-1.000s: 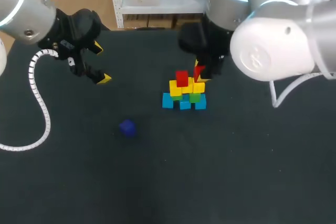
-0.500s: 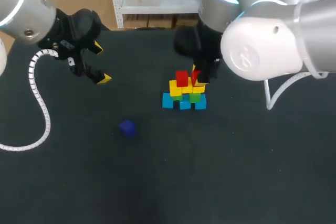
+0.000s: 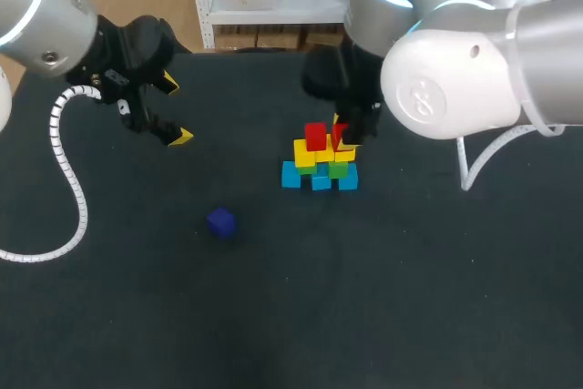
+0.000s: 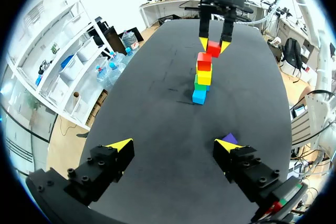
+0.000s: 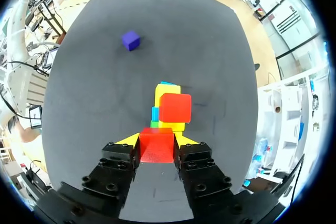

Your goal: Place the blue cubes, place green cubes on the blue cubes, place the yellow cubes on the green cubes, then place the red cubes on the yellow cubes, and place purple cube on the red cubes.

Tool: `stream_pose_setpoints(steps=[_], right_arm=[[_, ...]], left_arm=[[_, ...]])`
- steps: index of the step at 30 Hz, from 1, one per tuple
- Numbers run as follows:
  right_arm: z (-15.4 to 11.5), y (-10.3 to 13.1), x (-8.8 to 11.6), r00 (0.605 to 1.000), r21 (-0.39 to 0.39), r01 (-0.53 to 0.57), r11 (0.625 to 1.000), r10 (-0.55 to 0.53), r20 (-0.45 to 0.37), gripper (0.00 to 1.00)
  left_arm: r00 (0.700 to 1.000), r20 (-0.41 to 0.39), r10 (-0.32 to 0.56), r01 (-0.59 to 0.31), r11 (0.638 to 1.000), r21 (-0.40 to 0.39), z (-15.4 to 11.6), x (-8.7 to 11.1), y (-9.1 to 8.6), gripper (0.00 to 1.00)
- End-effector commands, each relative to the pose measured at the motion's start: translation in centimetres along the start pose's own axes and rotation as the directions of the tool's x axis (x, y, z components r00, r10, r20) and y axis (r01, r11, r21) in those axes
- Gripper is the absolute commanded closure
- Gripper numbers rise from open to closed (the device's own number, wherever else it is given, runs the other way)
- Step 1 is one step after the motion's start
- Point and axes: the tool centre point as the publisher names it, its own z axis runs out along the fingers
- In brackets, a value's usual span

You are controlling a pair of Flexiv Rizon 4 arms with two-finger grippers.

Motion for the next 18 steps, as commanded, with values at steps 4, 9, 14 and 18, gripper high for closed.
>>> stream_pose_setpoints(steps=[4, 9, 14, 18], right_arm=[[0.12, -0.48, -0.08, 1.0, -0.007, 0.002, 1.0, -0.002, -0.001, 1.0], [0.1, -0.66, -0.21, 1.0, -0.006, 0.006, 1.0, -0.006, -0.001, 1.0], [0.25, -0.6, -0.2, 1.0, -0.008, 0.006, 1.0, -0.006, 0.0, 1.0], [0.56, -0.45, -0.1, 1.0, -0.013, 0.002, 1.0, -0.002, 0.004, 1.0]], left_arm=[[1.0, 0.004, 0.003, -0.003, 1.0, 0.003, 0.04, 0.12, 0.12, 0.0], [1.0, 0.004, 0.003, -0.003, 1.0, 0.003, 0.04, 0.12, 0.12, 0.0], [1.0, 0.004, 0.003, -0.003, 1.0, 0.003, 0.04, 0.12, 0.12, 0.0], [1.0, 0.004, 0.003, -0.003, 1.0, 0.003, 0.04, 0.12, 0.12, 0.0]])
